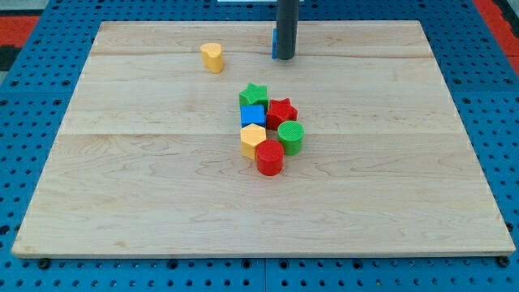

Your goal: Move green star into yellow heart

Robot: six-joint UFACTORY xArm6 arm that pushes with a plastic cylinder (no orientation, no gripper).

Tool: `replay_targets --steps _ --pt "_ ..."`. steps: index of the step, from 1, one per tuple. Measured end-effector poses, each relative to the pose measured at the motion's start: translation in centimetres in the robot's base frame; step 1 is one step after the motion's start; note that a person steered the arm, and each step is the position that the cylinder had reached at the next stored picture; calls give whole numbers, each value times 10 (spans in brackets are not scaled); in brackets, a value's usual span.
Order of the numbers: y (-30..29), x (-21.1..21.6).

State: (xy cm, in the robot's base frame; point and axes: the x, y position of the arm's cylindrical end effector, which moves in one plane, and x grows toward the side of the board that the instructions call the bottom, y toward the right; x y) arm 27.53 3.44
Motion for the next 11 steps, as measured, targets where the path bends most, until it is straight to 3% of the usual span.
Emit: replay_targets --steps 2,3,5,7,11 --pt "-10 -14" --pt "22 -21" --pt "43 100" --pt "-68 141" --pt "-114 74"
